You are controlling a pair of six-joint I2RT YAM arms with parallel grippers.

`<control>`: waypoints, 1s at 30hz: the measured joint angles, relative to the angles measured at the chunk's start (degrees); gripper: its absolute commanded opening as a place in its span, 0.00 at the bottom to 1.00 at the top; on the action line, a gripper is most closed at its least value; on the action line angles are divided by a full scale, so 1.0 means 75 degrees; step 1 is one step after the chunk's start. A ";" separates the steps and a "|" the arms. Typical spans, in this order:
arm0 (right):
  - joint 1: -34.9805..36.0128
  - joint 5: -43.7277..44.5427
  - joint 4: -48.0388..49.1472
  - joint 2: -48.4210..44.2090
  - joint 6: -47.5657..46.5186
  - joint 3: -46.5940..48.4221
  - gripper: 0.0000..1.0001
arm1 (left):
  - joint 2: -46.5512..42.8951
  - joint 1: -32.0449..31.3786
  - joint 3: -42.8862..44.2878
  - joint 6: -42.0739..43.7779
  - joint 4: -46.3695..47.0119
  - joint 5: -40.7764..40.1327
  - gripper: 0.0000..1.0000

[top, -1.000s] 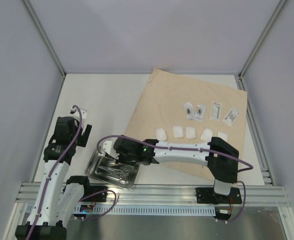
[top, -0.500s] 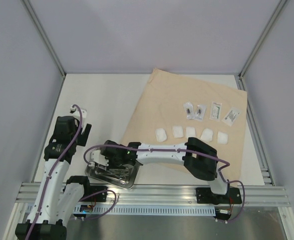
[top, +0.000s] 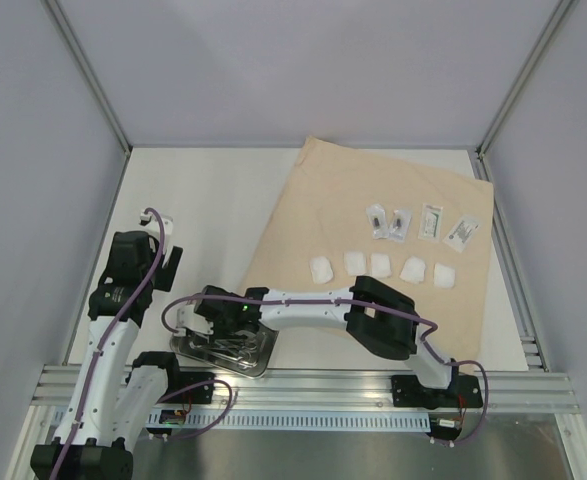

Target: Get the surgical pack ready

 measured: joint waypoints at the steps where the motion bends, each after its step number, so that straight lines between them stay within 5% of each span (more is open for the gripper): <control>1: 0.0000 0.0029 0.0000 0.0055 0.0003 0.0067 0.00 | -0.0003 0.0000 0.0000 0.0000 0.0000 0.0000 1.00; 6: 0.0006 0.0216 -0.0050 0.0294 0.0026 0.0370 0.01 | -0.0006 0.0003 0.0000 -0.0003 0.0000 0.0003 1.00; 16: 0.0029 0.0385 -0.0175 0.0393 0.0213 0.0562 0.19 | -0.0006 0.0003 0.0000 0.0000 -0.0003 0.0006 1.00; 30: 0.0012 0.0391 -0.0201 -0.0114 0.0650 0.0565 0.21 | -0.0009 0.0006 0.0000 0.0000 -0.0003 0.0064 1.00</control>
